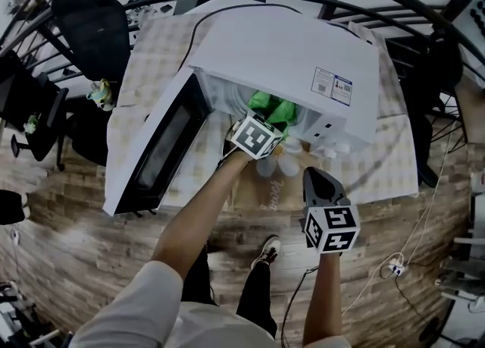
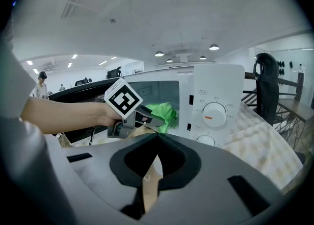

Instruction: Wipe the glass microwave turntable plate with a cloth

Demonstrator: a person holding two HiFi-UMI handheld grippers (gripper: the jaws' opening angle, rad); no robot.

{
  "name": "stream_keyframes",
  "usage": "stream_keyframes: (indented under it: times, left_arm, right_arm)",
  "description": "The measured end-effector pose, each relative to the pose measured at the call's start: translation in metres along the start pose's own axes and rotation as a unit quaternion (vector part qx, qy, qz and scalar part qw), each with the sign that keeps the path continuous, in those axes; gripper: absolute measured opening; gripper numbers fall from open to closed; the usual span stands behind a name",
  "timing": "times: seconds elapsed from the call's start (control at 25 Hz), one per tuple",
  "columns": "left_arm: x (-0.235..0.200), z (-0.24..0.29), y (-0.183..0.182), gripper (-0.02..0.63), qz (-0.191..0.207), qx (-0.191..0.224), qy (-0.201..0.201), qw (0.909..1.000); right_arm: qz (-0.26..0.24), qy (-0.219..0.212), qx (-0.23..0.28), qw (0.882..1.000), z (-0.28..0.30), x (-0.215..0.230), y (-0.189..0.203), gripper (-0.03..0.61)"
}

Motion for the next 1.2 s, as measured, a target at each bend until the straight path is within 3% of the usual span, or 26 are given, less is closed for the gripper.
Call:
stream_keyframes:
  times: [0.12, 0.2, 0.28, 0.4, 0.52, 0.6, 0.68, 0.8, 1.2]
  left_arm:
    - [0.014, 0.004, -0.013, 0.129, -0.003, 0.041, 0.031, 0.9986]
    - [0.011, -0.001, -0.022, 0.129, -0.009, 0.084, 0.027, 0.9961]
    - [-0.009, -0.013, -0.025, 0.129, -0.011, 0.113, -0.023, 0.9933]
    - [-0.053, -0.035, -0.025, 0.13, 0.0, 0.126, -0.135, 0.9829]
    - [-0.094, -0.044, -0.019, 0.13, 0.031, 0.091, -0.233, 0.9677]
    - [-0.114, -0.038, -0.012, 0.13, 0.057, 0.039, -0.267, 0.9612]
    - [-0.122, -0.025, -0.001, 0.132, 0.07, -0.017, -0.258, 0.9633]
    - [-0.115, -0.008, 0.013, 0.133, 0.059, -0.059, -0.201, 0.9759]
    - [-0.054, -0.021, 0.025, 0.129, 0.042, -0.036, -0.102, 0.9933]
  right_arm:
    - [-0.001, -0.001, -0.002, 1.0, 0.002, -0.003, 0.001, 0.014]
    - [-0.003, -0.001, -0.004, 1.0, 0.002, -0.004, 0.001, 0.014]
    - [-0.002, -0.001, -0.005, 1.0, 0.004, -0.003, 0.001, 0.014]
    - [-0.001, -0.001, -0.007, 1.0, 0.006, -0.001, 0.002, 0.014]
    - [-0.001, -0.002, -0.011, 1.0, 0.009, 0.0, 0.005, 0.014]
    - [-0.002, -0.002, -0.014, 1.0, 0.01, 0.001, 0.006, 0.014]
    - [-0.002, -0.002, -0.017, 1.0, 0.011, 0.003, 0.008, 0.014]
    - [-0.003, -0.002, -0.02, 1.0, 0.012, 0.005, 0.009, 0.014]
    - [0.008, -0.001, -0.016, 1.0, 0.012, 0.012, 0.009, 0.014]
Point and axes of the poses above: the fingertips, and each gripper's own axes: z forward along the fingers, x to its right, y out of its underside, the point moved 4 cm from there along -z, backward along the fingers, and after that the axes turned 12 degrees about z, right-handed, at the moved point
